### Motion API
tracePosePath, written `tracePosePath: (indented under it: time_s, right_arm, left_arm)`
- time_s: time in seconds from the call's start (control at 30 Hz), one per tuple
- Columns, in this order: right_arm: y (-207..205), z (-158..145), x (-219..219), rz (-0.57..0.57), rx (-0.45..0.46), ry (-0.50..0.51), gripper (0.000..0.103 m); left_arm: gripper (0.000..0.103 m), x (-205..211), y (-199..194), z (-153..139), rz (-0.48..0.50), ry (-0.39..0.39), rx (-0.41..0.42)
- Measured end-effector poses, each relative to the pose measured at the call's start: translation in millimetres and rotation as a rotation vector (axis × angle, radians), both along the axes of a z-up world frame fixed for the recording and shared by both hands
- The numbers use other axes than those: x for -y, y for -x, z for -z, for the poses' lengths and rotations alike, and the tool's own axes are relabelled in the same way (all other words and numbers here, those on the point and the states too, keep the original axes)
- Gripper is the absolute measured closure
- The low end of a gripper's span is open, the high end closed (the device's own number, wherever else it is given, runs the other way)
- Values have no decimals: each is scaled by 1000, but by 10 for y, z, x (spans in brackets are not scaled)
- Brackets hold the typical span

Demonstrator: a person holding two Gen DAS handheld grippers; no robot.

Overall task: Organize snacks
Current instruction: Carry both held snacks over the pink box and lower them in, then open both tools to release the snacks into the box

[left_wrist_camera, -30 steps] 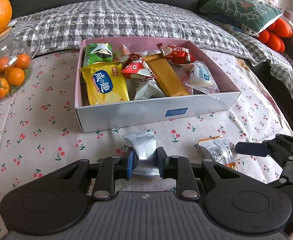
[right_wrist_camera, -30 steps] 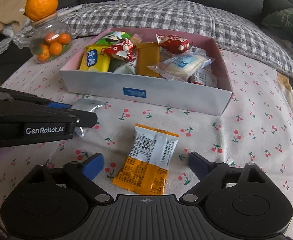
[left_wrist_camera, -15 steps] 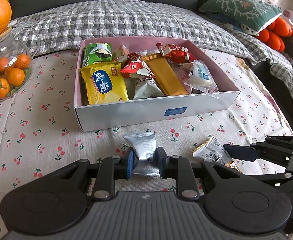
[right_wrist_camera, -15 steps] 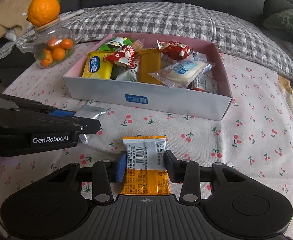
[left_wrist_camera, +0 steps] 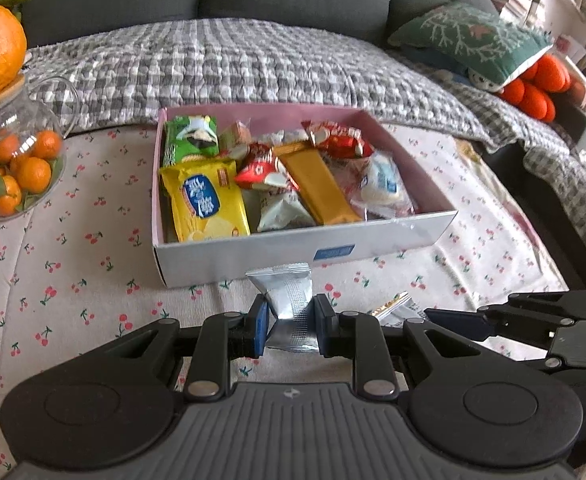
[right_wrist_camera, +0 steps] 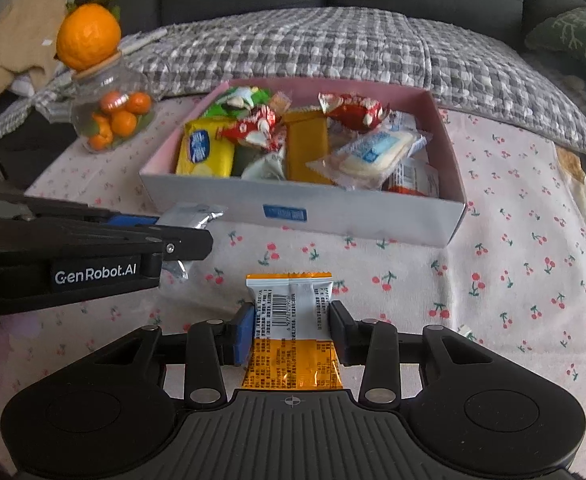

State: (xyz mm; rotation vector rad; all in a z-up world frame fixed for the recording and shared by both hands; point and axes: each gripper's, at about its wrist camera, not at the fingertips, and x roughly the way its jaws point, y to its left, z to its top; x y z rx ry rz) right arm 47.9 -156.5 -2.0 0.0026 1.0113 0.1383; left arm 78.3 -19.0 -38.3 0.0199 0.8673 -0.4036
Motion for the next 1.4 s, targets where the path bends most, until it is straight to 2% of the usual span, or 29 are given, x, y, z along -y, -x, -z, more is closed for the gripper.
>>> tracePosePath:
  time_s: [0.33, 0.57, 0.83, 1.03, 1.17, 1.27, 1.33, 1.37, 1.4]
  right_arm:
    - [-219, -335, 195, 136, 96, -100, 65]
    - [-482, -414, 274, 210, 150, -188, 65]
    - [-808, -326, 300, 279, 178, -284, 65]
    - [-944, -214, 377, 329, 173, -304, 65]
    - [-1000, -152, 440, 366, 169, -310, 65]
    - [-1021, -123, 483, 392, 171, -318, 60]
    - [-1019, -111, 508, 418, 173, -313, 59]
    - [-1019, -106, 523, 429, 173, -316, 54]
    - [-1019, -103, 535, 438, 173, -318, 50]
  left_arm:
    - [82, -123, -127, -220, -69, 85, 50]
    - [82, -197, -344, -317, -143, 118, 79]
    - [82, -133, -768, -362, -130, 109, 98]
    - [81, -47, -1075, -268, -101, 124, 77]
    - [81, 49, -1195, -194, -79, 109, 80]
    - [81, 115, -1257, -152, -65, 104, 83]
    - [78, 140, -1294, -139, -58, 107, 91]
    - [74, 152, -1295, -136, -61, 103, 100]
    - [64, 150, -1291, -141, -69, 95, 108]
